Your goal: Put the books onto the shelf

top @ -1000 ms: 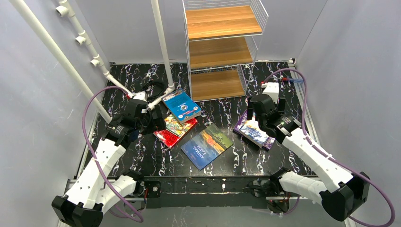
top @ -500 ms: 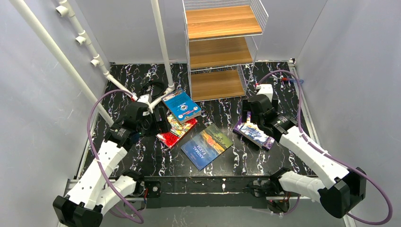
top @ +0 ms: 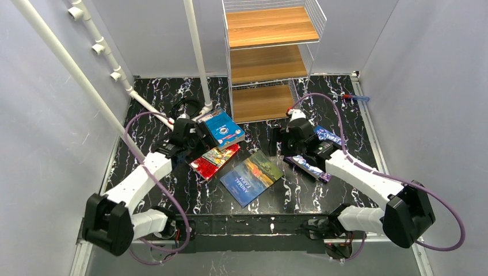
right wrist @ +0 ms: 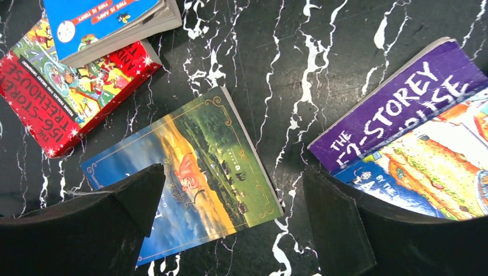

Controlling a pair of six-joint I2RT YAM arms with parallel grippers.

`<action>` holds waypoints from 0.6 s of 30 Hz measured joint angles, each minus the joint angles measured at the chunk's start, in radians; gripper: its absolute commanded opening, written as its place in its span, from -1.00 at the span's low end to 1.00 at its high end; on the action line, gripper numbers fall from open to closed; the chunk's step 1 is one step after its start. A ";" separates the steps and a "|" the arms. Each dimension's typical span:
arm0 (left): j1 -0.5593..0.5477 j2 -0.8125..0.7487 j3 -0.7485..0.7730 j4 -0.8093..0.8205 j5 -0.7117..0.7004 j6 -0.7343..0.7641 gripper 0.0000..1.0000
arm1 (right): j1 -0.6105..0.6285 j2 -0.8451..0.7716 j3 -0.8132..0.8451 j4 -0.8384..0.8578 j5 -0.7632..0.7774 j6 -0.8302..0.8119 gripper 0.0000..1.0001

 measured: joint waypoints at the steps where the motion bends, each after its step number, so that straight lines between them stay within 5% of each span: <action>1: 0.000 0.034 0.000 0.035 -0.002 -0.026 0.88 | 0.000 -0.006 0.000 0.000 0.004 0.000 0.97; 18: -0.014 0.360 -0.053 0.452 -0.035 -0.285 0.78 | 0.000 -0.177 -0.032 -0.071 0.097 -0.002 0.97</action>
